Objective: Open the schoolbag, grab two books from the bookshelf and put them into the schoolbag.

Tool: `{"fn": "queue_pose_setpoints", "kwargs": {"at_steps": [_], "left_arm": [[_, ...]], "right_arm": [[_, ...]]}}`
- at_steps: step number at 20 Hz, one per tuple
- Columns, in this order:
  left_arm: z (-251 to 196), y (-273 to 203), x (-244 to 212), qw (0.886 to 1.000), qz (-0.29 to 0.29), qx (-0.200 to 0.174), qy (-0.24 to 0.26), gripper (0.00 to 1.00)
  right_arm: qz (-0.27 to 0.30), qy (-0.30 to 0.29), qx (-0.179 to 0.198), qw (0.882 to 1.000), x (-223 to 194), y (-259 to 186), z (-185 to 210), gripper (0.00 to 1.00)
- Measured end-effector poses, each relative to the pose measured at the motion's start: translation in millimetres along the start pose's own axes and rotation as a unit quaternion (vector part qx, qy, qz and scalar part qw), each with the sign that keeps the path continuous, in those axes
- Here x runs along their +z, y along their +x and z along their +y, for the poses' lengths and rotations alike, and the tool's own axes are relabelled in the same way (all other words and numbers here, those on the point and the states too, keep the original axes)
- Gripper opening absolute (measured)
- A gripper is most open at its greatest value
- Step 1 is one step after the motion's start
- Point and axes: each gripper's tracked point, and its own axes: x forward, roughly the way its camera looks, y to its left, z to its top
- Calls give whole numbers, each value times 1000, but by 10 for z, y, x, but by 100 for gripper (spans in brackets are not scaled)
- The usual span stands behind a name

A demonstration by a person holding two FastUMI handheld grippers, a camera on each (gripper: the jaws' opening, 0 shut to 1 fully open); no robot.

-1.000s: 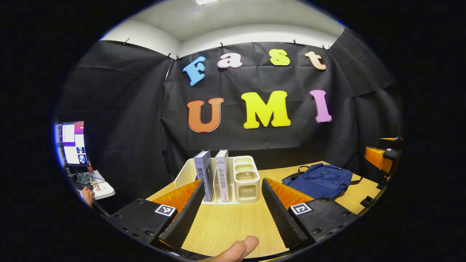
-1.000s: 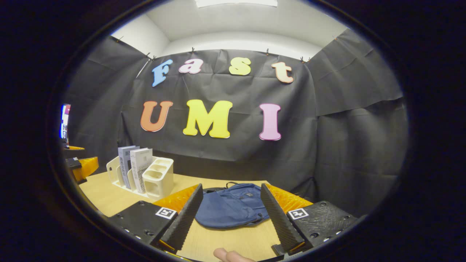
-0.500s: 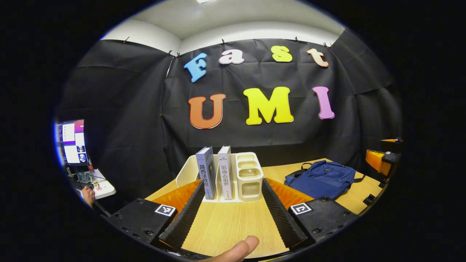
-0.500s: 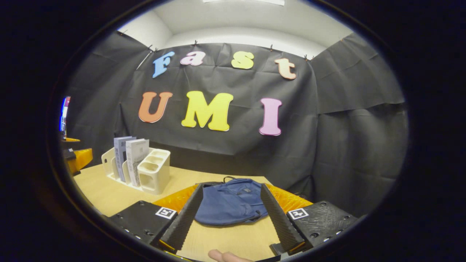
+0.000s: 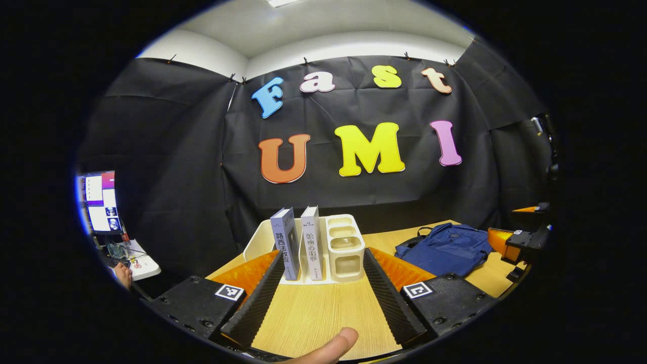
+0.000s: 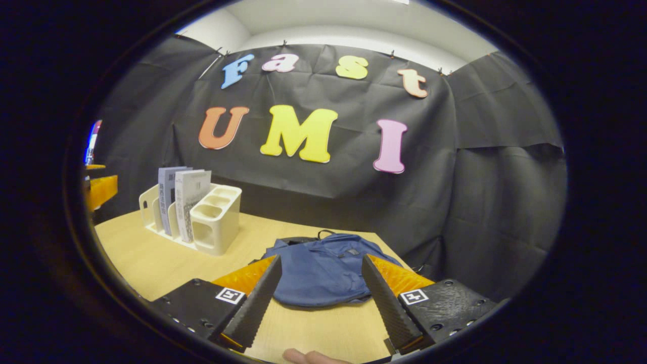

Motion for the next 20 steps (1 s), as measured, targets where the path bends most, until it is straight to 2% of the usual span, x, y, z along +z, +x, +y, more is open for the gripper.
{"fn": "queue_pose_setpoints", "kwargs": {"at_steps": [5,9,15,16,18,20], "left_arm": [[-75,122,-146,1000,16,-18,-8,97],[17,222,-253,999,33,-5,-6,98],[143,362,-462,998,61,11,-7,98],[174,381,-490,998,65,14,-9,98],[233,401,-527,997,70,21,-12,98],[238,430,-541,997,71,19,-18,98]], "right_arm": [[56,-50,18,997,-319,476,281,96],[100,-102,36,989,-580,853,578,96],[145,-185,56,971,-862,1389,980,98],[154,-196,62,966,-933,1452,1035,96],[175,-228,61,956,-1055,1561,1082,99],[185,-239,59,951,-1113,1646,1140,99]]}}
